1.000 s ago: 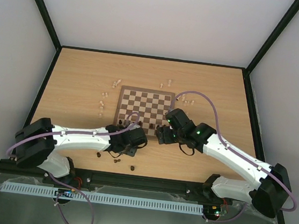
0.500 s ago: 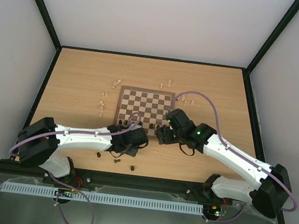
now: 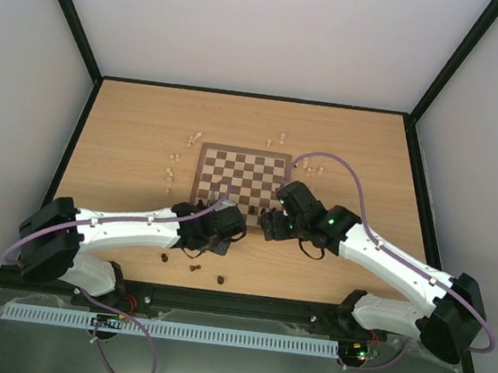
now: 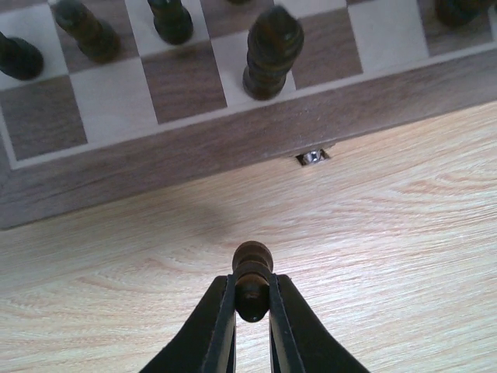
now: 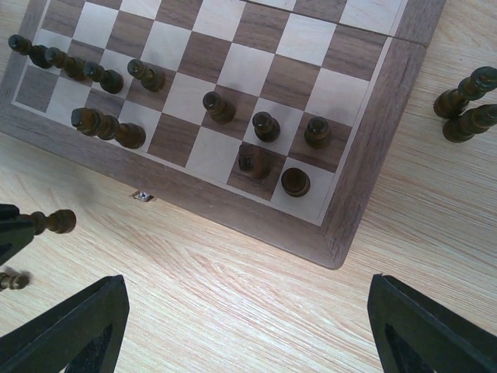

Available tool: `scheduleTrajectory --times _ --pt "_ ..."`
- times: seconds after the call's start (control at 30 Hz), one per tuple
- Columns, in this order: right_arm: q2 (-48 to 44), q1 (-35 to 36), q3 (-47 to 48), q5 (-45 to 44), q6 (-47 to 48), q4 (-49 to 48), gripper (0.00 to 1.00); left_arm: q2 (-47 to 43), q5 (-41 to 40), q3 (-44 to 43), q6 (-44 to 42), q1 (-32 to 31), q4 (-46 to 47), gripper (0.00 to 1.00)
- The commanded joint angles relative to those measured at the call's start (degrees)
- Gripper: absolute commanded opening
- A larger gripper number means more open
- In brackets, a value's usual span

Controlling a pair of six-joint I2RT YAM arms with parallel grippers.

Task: Set up the chess pieces on the board
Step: Pick up the chess piece at the center of the board, then place the chess piece on the chessboard.

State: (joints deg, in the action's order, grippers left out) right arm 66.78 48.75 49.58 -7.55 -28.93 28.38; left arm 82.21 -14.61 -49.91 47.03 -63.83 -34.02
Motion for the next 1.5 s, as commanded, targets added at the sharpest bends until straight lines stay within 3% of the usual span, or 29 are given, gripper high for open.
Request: scheduleTrajectory --times 0.0,0.5,1.47 --pt "-1.6 -0.2 -0.7 -0.6 0.2 1.2 0.85 -2.4 -1.6 -2.4 -1.2 1.5 -3.8 0.06" --pt "-2.7 -0.2 -0.5 -1.2 -0.1 1.7 0.85 -1.5 -1.7 -8.1 -7.1 7.9 -6.9 0.07" --pt "-2.9 -0.2 -0.9 -1.0 0.0 1.5 0.85 1.0 -2.1 -10.4 -8.6 9.2 -7.2 0.08"
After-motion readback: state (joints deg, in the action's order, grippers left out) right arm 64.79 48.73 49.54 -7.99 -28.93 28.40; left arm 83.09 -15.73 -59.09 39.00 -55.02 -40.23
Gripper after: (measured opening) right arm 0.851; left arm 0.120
